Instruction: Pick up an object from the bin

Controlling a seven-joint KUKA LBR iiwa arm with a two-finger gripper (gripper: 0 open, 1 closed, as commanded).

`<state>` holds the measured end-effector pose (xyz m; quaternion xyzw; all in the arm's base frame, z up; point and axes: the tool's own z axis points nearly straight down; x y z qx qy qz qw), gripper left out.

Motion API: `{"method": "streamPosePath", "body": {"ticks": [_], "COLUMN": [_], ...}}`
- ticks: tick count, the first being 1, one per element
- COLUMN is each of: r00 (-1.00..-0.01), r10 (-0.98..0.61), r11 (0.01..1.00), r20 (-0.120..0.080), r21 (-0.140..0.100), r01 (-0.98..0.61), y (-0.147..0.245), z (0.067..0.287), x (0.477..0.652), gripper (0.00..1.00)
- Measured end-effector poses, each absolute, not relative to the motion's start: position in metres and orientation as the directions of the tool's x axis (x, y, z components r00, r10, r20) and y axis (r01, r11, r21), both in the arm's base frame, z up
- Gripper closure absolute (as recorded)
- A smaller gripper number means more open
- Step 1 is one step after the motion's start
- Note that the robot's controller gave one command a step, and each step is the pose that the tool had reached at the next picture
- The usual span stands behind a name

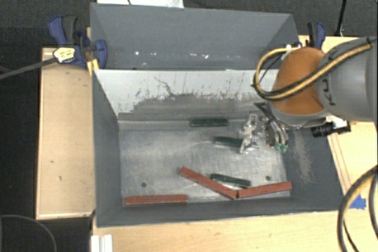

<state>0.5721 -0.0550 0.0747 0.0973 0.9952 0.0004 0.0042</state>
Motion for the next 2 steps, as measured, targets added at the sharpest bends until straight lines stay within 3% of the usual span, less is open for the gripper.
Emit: {"method": "streamPosePath", "body": {"ticks": [1,2], "r00": [-0.981,-0.975], "r10": [0.192,0.221], "r11": [0.981,0.975], "r20": [-0.008,0.001], "r21": [0.001,0.000], "r01": [0.192,0.221], "y": [-0.055,-0.052], "z": [0.075,0.162], "x": [0.572,0.568], "gripper": [1.00,0.00]}}
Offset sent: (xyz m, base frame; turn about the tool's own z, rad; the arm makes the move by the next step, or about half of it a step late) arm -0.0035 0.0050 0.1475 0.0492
